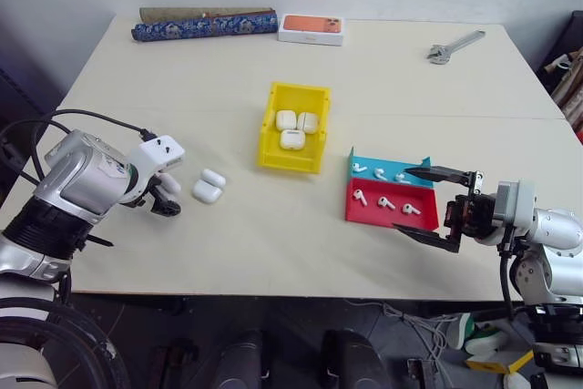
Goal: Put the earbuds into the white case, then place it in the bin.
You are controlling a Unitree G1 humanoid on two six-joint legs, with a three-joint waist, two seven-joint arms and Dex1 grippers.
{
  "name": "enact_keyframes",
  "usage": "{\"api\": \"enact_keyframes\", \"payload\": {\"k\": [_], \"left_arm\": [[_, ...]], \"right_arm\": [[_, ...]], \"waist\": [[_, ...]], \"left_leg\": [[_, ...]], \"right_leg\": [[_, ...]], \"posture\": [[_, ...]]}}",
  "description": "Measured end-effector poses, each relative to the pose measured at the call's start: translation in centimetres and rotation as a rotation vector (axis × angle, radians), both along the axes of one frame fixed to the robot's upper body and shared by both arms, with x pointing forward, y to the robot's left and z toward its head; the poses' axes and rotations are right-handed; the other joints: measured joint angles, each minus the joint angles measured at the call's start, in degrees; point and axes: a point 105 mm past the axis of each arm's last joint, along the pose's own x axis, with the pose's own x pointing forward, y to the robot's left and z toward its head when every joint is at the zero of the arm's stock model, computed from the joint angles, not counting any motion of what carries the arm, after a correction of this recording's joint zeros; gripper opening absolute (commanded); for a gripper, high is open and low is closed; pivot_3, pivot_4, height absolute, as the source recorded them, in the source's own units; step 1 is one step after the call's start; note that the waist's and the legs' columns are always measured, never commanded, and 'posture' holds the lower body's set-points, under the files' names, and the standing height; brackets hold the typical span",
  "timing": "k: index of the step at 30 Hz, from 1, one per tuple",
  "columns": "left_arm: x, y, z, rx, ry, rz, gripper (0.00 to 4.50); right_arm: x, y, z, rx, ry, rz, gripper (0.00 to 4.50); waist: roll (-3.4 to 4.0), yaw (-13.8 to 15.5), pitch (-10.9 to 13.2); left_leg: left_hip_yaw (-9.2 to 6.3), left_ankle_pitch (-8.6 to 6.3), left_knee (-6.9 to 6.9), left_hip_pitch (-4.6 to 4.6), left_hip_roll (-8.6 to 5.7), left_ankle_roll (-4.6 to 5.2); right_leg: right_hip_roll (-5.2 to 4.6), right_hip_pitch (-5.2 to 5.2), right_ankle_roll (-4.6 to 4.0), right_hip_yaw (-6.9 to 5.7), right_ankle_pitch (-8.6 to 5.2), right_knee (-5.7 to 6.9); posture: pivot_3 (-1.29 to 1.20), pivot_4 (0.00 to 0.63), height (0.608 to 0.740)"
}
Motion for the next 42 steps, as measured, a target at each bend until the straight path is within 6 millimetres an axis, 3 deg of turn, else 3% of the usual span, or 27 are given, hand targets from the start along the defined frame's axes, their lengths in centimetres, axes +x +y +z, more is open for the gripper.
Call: {"api": "enact_keyframes", "payload": {"k": [9, 16, 23, 26, 27, 30, 32, 35, 40, 42], "left_arm": [[-0.1, 0.8, -0.4, -0.030, 0.005, 0.033, 4.46], [-0.1, 0.4, -0.9, -0.060, 0.018, 0.022, 2.77], [-0.6, 1.7, -1.0, -0.102, 0.005, 0.037, 2.77], [-1.7, 2.2, -0.5, -0.238, -0.008, 0.016, 2.77], [-2.0, 1.6, 0.1, -0.330, -0.034, -0.038, 2.77], [-4.1, -2.4, 4.6, -0.672, -0.234, -0.412, 2.77], [-6.6, -3.1, 6.2, -0.781, -0.313, -0.552, 2.77], [-8.3, -4.3, 6.4, -0.965, -0.417, -0.630, 2.77], [-10.0, -10.1, 5.9, -1.189, -0.527, -0.795, 2.77], [-10.1, -12.6, 5.8, -1.230, -0.573, -0.859, 2.77]], "right_arm": [[0.1, 0.2, 0.4, 0.011, -0.006, -0.012, 4.50], [0.3, 0.3, 0.6, 0.017, -0.002, -0.017, 4.50], [0.3, 0.3, 0.6, 0.009, -0.002, -0.023, 4.50], [0.3, 0.0, 0.4, 0.007, 0.006, -0.033, 4.50], [0.3, 0.0, 0.3, 0.006, 0.007, -0.036, 4.50], [0.5, -0.8, 0.2, 0.000, 0.004, -0.062, 4.50], [0.5, -1.7, 0.3, -0.011, 0.003, -0.095, 4.50], [0.6, -3.7, 0.2, -0.031, 0.009, -0.168, 4.50], [0.0, -7.5, -0.4, -0.061, 0.047, -0.352, 4.50], [-0.8, -10.2, -1.4, -0.087, 0.097, -0.484, 4.50]], "waist": [[0.05, -0.15, -0.03], [0.19, -0.09, -0.11], [0.22, -0.61, -0.13], [0.19, -1.18, -0.11], [0.17, -1.20, -0.10], [0.15, -1.17, -0.08], [0.15, -1.31, -0.08], [0.21, -0.85, -0.08], [0.20, 0.73, -0.10], [0.23, 1.40, -0.12]], "left_leg": [[0.07, 0.00, 0.07, 0.09, 0.03, 0.00], [0.12, 0.00, 0.14, 0.21, 0.05, 0.00], [0.32, -0.03, 0.15, 0.27, 0.18, -0.07], [0.32, -0.06, 0.15, 0.09, 0.30, -0.10], [0.32, -0.06, 0.17, 0.03, 0.31, -0.11], [0.22, -0.23, 0.43, -0.15, 0.39, -0.04], [0.22, -0.31, 0.45, -0.10, 0.41, -0.03], [0.19, -0.32, 0.47, 0.08, 0.43, -0.02], [0.05, -0.39, 0.52, 0.20, 0.45, 0.02], [0.05, -0.44, 0.51, 0.28, 0.44, 0.06]], "right_leg": [[0.00, 0.00, 0.00, 0.11, 0.00, 0.14], [-0.03, 0.00, -0.02, 0.21, -0.01, 0.28], [0.04, -0.15, -0.04, 0.46, -0.02, 0.37], [0.07, -0.26, -0.12, 0.42, 0.03, 0.45], [0.07, -0.30, -0.13, 0.41, 0.03, 0.41], [-0.02, -0.21, -0.21, 0.41, 0.09, 0.11], [-0.06, -0.10, -0.23, 0.41, 0.10, -0.02], [0.04, 0.11, -0.23, 0.36, 0.10, -0.26], [0.07, 0.51, -0.23, 0.27, 0.23, -0.58], [0.17, 0.65, -0.22, 0.22, 0.24, -0.69]], "posture": [[0.00, 0.150, 0.740], [0.00, 0.150, 0.740], [0.00, 0.150, 0.740], [0.00, 0.150, 0.740], [0.00, 0.150, 0.740], [0.00, 0.150, 0.740], [0.00, 0.150, 0.740], [0.00, 0.150, 0.740], [0.00, 0.150, 0.740], [0.00, 0.150, 0.740]]}}
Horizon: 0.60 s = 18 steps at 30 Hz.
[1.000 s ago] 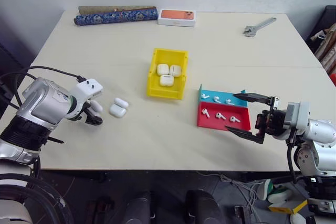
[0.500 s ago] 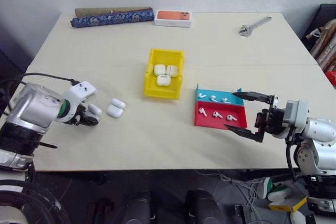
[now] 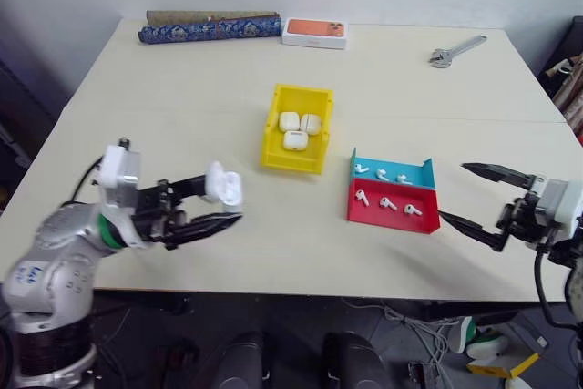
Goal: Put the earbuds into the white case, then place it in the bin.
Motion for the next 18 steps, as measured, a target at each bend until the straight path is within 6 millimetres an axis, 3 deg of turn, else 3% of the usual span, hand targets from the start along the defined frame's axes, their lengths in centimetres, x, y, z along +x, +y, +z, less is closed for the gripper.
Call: {"api": "enact_keyframes", "payload": {"k": [4, 9, 13, 18], "left_arm": [[0.7, -4.1, -1.1, -0.049, -0.090, -0.061, 2.77], [1.4, -6.3, -1.2, -0.117, -0.201, -0.069, 2.77], [2.1, -6.8, -2.0, -0.108, -0.204, -0.097, 2.77], [2.0, -6.8, -2.2, -0.095, -0.179, -0.142, 2.77]], "right_arm": [[-1.3, -4.0, -2.3, -0.035, 0.115, -0.224, 4.50], [-1.7, -5.0, -3.2, -0.087, 0.199, -0.276, 4.50], [0.0, -2.2, -0.9, -0.096, 0.230, -0.168, 4.50], [2.1, 4.4, 2.4, -0.184, 0.328, -0.035, 4.50]], "waist": [[0.03, 0.06, -0.02], [0.15, -0.96, -0.09], [0.31, -1.66, -0.13], [0.33, -1.45, -0.13]], "left_leg": [[0.18, -0.03, -0.01, 0.00, -0.04, 0.09], [0.37, -0.09, -0.05, 0.08, 0.17, 0.07], [0.42, -0.08, -0.03, 0.06, 0.23, 0.08], [0.04, -0.12, 0.01, -0.10, 0.32, 0.00]], "right_leg": [[0.07, 0.01, 0.03, -0.01, 0.05, -0.15], [0.09, -0.02, -0.03, -0.01, 0.10, -0.21], [0.05, -0.10, -0.06, -0.11, 0.11, -0.17], [-0.02, -0.08, -0.11, -0.13, 0.14, -0.28]], "posture": [[0.00, 0.150, 0.740], [0.00, 0.150, 0.740], [0.00, 0.150, 0.740], [0.00, 0.150, 0.740]]}}
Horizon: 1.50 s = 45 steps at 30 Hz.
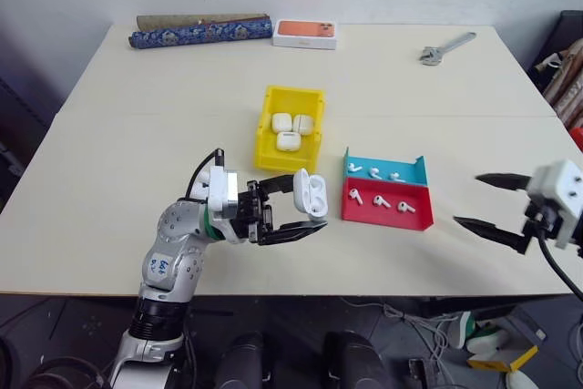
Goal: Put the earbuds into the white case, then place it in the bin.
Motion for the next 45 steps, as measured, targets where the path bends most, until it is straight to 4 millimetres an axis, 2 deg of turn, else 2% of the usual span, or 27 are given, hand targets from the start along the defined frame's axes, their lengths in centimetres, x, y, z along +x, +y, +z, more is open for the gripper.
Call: {"api": "enact_keyframes", "payload": {"k": [1, 3, 5, 9, 13, 21, 26, 31, 41, 45], "left_arm": [[0.1, -0.1, -0.1, -0.002, 0.009, -0.004, 2.77], [0.2, -0.1, -0.3, -0.002, 0.020, -0.002, 2.77], [0.2, -0.1, -0.4, 0.000, 0.023, 0.006, 2.77], [0.4, 0.2, -0.6, 0.008, 0.028, 0.031, 2.77], [0.4, 0.4, -1.1, 0.011, 0.053, 0.055, 2.77], [0.4, 0.3, -1.3, 0.017, 0.064, 0.064, 2.77], [0.4, 0.2, -1.3, 0.021, 0.066, 0.065, 2.77], [0.2, 0.3, -1.2, 0.022, 0.056, 0.067, 2.77], [-0.1, 0.7, -1.8, 0.041, 0.074, 0.082, 2.77], [-0.1, 0.7, -1.8, 0.039, 0.074, 0.087, 2.77]], "right_arm": [[0.2, 1.3, 0.1, -0.011, 0.021, 0.017, 4.50], [0.3, 2.7, -0.5, -0.051, 0.083, 0.034, 4.50], [0.6, 3.5, -1.5, -0.100, 0.139, 0.033, 4.13], [1.0, 4.1, -2.4, -0.162, 0.179, 0.024, 2.87], [2.0, 3.6, -3.0, -0.247, 0.169, -0.020, 1.42], [2.5, 3.1, -4.8, -0.355, 0.216, -0.021, 1.42], [2.8, 3.5, -4.4, -0.360, 0.204, -0.013, 1.42], [2.6, 3.5, -5.2, -0.390, 0.234, -0.002, 1.42], [3.5, 2.4, -5.2, -0.448, 0.240, -0.052, 1.42], [3.7, 2.8, -5.3, -0.445, 0.242, -0.043, 1.42]], "waist": [[-0.01, 0.20, 0.00], [0.00, 1.01, 0.00], [-0.01, 1.53, 0.00], [-0.01, 1.49, 0.01], [-0.01, 1.36, 0.01], [-0.01, 1.31, 0.01], [-0.01, 1.29, 0.01], [-0.01, 1.34, 0.01], [0.00, 1.21, 0.01], [0.00, 1.23, 0.01]], "left_leg": [[-0.09, -0.01, 0.00, -0.04, 0.00, -0.01], [-0.15, 0.00, 0.01, -0.19, -0.04, 0.00], [-0.15, -0.05, 0.04, -0.25, -0.08, 0.07], [-0.09, -0.11, 0.03, -0.34, -0.14, 0.18], [-0.06, -0.11, 0.02, -0.34, -0.16, 0.19], [-0.04, -0.11, 0.02, -0.32, -0.15, 0.18], [-0.04, -0.11, 0.02, -0.32, -0.14, 0.17], [-0.03, -0.11, 0.02, -0.33, -0.15, 0.17], [-0.03, -0.11, 0.01, -0.32, -0.14, 0.16], [-0.03, -0.11, 0.01, -0.33, -0.14, 0.16]], "right_leg": [[0.01, 0.02, 0.00, -0.07, 0.00, -0.05], [0.00, -0.03, 0.00, -0.14, 0.00, -0.13], [0.00, 0.00, 0.01, -0.19, 0.01, -0.28], [0.04, 0.02, 0.14, -0.24, 0.08, -0.49], [0.12, 0.02, 0.17, -0.28, 0.10, -0.48], [0.16, 0.01, 0.17, -0.27, 0.10, -0.49], [0.15, 0.01, 0.17, -0.27, 0.10, -0.49], [0.13, 0.01, 0.17, -0.27, 0.10, -0.50], [0.13, 0.00, 0.17, -0.26, 0.10, -0.51], [0.13, 0.00, 0.17, -0.26, 0.10, -0.51]], "posture": [[0.00, 0.150, 0.740], [0.00, 0.150, 0.740], [0.00, 0.150, 0.740], [0.00, 0.150, 0.740], [0.00, 0.150, 0.740], [0.00, 0.150, 0.740], [0.00, 0.150, 0.740], [0.00, 0.150, 0.740], [0.00, 0.150, 0.740], [0.00, 0.150, 0.740]]}}
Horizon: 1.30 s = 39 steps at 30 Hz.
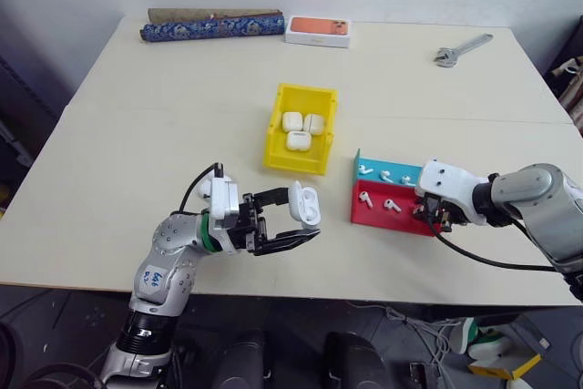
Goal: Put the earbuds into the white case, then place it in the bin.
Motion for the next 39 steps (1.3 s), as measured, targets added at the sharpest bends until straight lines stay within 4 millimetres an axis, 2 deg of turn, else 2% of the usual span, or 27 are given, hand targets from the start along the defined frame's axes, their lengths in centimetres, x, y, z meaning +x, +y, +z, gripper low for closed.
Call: {"api": "enact_keyframes", "payload": {"k": [13, 23, 34, 37, 38, 39], "left_arm": [[-0.38, -0.23, 0.11, 0.000, -0.009, -0.008, 2.77], [-0.51, -0.40, -0.15, 0.002, 0.001, -0.014, 2.77], [-0.53, -0.39, -0.21, 0.002, 0.003, -0.013, 2.77], [-0.53, -0.39, -0.21, 0.002, 0.003, -0.014, 2.77], [-0.53, -0.39, -0.21, 0.002, 0.003, -0.014, 2.77], [-0.53, -0.39, -0.21, 0.003, 0.003, -0.014, 2.77]], "right_arm": [[-0.37, -0.74, -0.41, -0.050, 0.060, -0.099, 1.42], [-0.73, -0.73, -0.51, -0.021, 0.100, -0.197, 1.42], [-0.53, -0.70, -0.51, 0.006, 0.105, -0.227, 1.42], [-0.41, -0.67, -0.51, 0.014, 0.099, -0.236, 0.83], [-0.36, -0.67, -0.43, 0.016, 0.096, -0.237, 0.50], [-0.31, -0.69, -0.38, 0.017, 0.094, -0.239, 0.44]], "waist": [[0.00, 0.01, 0.00], [0.00, 0.07, 0.00], [0.00, 0.07, 0.00], [0.00, 0.01, 0.00], [0.00, 0.01, 0.00], [0.00, 0.00, 0.00]], "left_leg": [[-0.02, -0.01, 0.00, 0.00, 0.01, -0.01], [-0.02, -0.02, -0.01, 0.00, 0.01, -0.02], [-0.03, -0.02, -0.01, 0.00, 0.01, -0.02], [-0.03, -0.02, -0.01, 0.00, 0.02, -0.03], [-0.02, -0.02, -0.01, 0.00, 0.02, -0.03], [-0.03, -0.02, -0.01, 0.01, 0.02, -0.03]], "right_leg": [[-0.05, 0.00, 0.00, 0.00, 0.00, -0.01], [-0.07, 0.01, 0.00, 0.00, 0.00, -0.04], [-0.07, 0.02, 0.00, 0.00, 0.00, -0.06], [-0.07, 0.02, 0.00, 0.00, 0.00, -0.06], [-0.07, 0.02, 0.00, 0.00, 0.00, -0.06], [-0.07, 0.02, 0.00, 0.00, 0.00, -0.06]], "posture": [[0.00, 0.150, 0.740], [0.00, 0.150, 0.740], [0.00, 0.150, 0.740], [0.00, 0.150, 0.740], [0.00, 0.150, 0.740], [0.00, 0.150, 0.740]]}}
